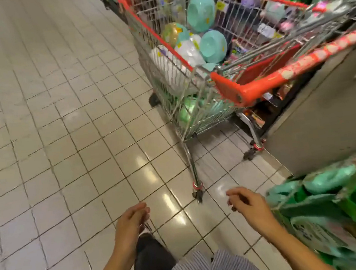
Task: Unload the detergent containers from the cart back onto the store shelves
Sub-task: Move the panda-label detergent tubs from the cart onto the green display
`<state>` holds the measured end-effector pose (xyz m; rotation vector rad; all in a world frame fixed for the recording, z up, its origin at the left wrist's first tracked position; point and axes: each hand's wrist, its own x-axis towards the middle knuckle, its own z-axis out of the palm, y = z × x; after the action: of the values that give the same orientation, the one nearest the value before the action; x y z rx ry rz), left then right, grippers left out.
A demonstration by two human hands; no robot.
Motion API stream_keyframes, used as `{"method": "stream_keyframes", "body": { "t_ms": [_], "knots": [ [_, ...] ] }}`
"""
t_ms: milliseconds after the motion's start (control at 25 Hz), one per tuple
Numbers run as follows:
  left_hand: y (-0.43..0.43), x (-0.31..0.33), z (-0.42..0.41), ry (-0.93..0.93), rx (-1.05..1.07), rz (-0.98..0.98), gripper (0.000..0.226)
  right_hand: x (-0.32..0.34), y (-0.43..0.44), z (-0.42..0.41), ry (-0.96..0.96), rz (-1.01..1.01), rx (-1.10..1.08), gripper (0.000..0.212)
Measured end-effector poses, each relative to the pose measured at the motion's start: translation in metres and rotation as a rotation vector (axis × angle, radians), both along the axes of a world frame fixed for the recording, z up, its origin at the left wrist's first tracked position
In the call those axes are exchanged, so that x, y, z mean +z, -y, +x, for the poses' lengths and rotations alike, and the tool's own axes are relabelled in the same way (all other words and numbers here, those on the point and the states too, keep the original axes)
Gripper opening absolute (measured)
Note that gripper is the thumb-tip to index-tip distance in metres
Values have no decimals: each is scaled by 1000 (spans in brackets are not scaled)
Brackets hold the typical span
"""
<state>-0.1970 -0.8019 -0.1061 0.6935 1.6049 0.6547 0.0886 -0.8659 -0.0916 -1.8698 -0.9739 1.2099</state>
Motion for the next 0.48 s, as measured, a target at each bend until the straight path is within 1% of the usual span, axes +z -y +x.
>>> {"method": "stream_keyframes", "body": {
  "t_ms": [80, 160, 240, 360, 480],
  "knots": [
    [-18, -6, -38, 12, 72, -25, 16, -1, -50, -34, -12, 12, 83, 25],
    [-45, -8, -73, 17, 90, -48, 13, -4, -95, -66, -53, 18, 100, 22],
    [-80, -8, -108, -15, 73, -57, 12, -8, -131, -96, -79, 2, 87, 18],
    [-147, 1, -151, -44, 1, -1, 13, -17, -176, -132, -78, -16, 51, 16],
    [-217, 12, -171, -50, -5, 53, 13, -21, -215, -154, -93, -55, 39, 20]
  ]
}}
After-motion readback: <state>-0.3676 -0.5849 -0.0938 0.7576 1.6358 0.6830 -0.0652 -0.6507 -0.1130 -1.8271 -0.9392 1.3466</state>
